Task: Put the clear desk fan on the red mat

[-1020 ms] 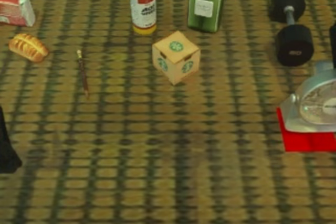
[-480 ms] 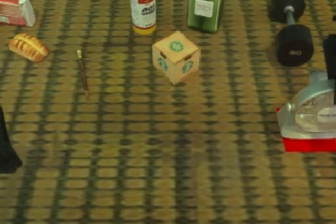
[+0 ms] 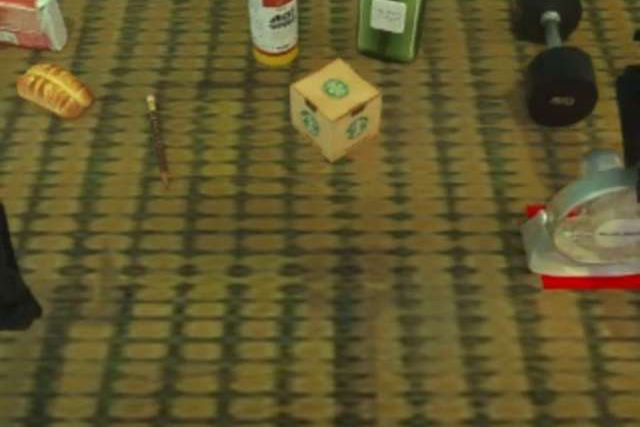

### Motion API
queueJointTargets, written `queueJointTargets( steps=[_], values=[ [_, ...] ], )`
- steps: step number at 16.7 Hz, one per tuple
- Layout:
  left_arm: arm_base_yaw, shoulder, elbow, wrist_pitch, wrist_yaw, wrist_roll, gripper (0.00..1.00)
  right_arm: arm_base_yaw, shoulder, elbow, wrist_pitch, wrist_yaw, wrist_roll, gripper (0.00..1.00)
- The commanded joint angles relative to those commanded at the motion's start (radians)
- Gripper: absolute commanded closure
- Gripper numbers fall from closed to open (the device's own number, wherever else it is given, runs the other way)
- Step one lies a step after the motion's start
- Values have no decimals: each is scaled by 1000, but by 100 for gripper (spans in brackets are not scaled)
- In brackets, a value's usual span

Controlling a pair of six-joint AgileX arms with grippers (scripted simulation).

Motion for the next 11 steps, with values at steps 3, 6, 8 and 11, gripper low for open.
queueJointTargets(
  steps=[3,6,8,11],
  values=[
    [0,0,0,0,0,0,0,0,0,0,0,0,0,17],
    [0,0,0,0,0,0,0,0,0,0,0,0,0,0],
    [0,0,0,0,0,0,0,0,0,0,0,0,0,0],
    [0,0,0,0,0,0,0,0,0,0,0,0,0,0]
  ],
)
